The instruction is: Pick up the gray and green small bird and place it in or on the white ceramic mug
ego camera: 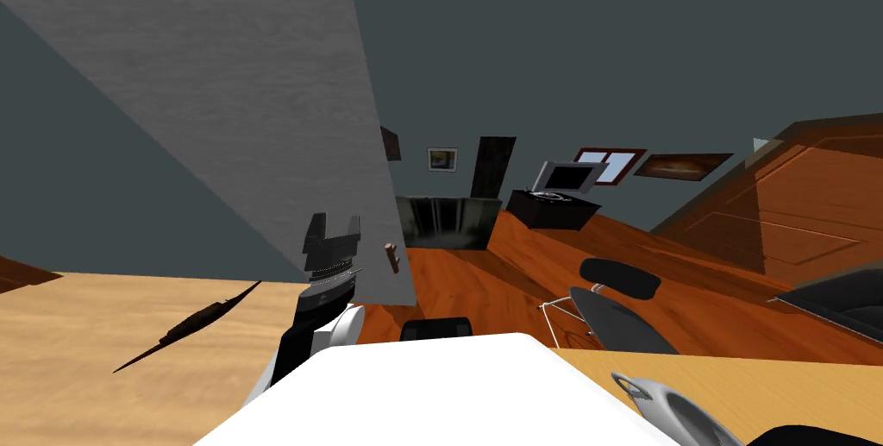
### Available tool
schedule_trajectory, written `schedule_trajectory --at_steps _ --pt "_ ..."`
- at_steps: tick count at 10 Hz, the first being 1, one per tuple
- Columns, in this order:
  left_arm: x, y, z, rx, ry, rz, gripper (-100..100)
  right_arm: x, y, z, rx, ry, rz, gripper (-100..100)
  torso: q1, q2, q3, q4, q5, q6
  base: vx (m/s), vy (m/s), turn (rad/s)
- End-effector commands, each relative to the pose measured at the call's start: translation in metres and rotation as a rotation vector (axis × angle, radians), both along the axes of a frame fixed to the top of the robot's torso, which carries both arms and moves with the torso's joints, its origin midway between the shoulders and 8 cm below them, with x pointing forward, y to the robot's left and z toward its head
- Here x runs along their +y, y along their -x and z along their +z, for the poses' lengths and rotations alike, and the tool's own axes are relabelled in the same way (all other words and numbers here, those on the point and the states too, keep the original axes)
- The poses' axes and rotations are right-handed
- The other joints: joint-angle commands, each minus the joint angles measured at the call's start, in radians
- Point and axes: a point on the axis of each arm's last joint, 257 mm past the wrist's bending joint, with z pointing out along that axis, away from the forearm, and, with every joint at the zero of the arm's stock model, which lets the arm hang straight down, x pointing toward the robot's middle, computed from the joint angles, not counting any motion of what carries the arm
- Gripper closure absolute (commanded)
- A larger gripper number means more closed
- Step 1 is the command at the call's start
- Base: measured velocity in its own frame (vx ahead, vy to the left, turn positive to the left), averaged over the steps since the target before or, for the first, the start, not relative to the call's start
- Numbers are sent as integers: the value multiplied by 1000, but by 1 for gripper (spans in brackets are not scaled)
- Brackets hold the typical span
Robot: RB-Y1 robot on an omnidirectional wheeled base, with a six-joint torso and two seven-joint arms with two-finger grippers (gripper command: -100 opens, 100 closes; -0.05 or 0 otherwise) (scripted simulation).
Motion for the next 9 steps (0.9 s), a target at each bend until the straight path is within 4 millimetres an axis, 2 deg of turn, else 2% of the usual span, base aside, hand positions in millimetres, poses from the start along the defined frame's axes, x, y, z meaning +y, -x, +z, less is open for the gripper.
schedule_trajectory --at_steps 1,3,5,7,9 --pt "0 0 0 0 0 0 0 -9 -6 6 -4 9 25 100 0 0 0 0 0 0 178 -38 -196" --pt "0 0 0 0 0 0 0 -16 -17 8 -19 17 50 100 5 3 2 1 1 0 179 -5 -148" --pt "0 0 0 0 0 0 0 -25 -36 8 -52 31 91 100 6 1 1 0 2 2 255 -20 -265" --pt "1 -1 -4 12 1 2 0 -31 -50 6 -78 42 117 100 4 -6 -2 2 -1 4 125 -51 -96" --pt "1 -1 -5 13 1 2 0 -36 -63 5 -104 55 140 100 5 -12 -6 1 -2 7 213 -26 -238"
